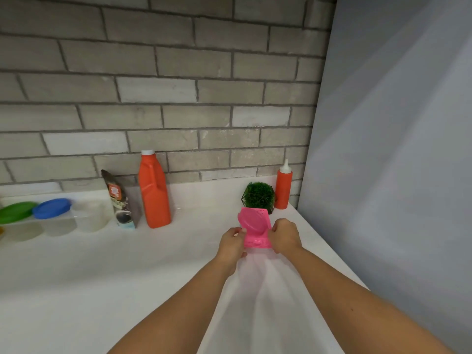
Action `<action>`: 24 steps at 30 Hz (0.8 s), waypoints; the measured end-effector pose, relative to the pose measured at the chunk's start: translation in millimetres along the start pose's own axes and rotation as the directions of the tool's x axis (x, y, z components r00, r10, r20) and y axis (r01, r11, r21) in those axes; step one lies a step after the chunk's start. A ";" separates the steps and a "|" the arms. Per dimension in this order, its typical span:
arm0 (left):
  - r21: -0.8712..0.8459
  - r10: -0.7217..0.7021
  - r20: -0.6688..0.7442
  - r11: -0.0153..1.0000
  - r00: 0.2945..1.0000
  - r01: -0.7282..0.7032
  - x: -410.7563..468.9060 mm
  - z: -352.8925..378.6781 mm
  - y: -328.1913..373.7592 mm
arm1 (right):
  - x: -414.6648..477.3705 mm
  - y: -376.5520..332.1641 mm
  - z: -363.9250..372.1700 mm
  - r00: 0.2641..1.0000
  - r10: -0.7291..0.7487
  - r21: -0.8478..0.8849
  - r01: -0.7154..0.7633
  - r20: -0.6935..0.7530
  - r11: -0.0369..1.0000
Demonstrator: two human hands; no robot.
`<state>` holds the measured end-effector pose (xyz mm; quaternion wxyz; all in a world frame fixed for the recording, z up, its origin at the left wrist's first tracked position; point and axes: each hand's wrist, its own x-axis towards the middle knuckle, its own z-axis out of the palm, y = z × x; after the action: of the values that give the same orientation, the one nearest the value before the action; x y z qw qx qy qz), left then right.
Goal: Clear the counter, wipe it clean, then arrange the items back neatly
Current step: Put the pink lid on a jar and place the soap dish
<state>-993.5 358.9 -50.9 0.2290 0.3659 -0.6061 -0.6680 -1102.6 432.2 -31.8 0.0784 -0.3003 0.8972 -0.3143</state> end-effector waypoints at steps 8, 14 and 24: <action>-0.079 0.036 -0.042 0.996 0.998 -0.039 -59.3 -121.1 -10.3 | -74.6 -87.2 59.3 0.995 -0.081 0.068 0.077 0.056 0.995; -0.101 0.041 -0.140 0.993 0.989 -0.056 -103.5 -220.9 -15.7 | -126.4 -158.2 111.6 0.978 -0.136 0.134 0.115 0.159 0.984; -0.116 0.033 -0.236 0.991 0.971 -0.062 -128.5 -334.7 -24.3 | -167.7 -267.4 175.8 0.826 -0.525 0.142 0.506 0.203 0.851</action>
<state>-653.1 244.2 -46.7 0.3368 0.4124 -0.5414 -0.6506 -778.4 273.6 -15.4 0.1081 -0.5628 0.7533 -0.3226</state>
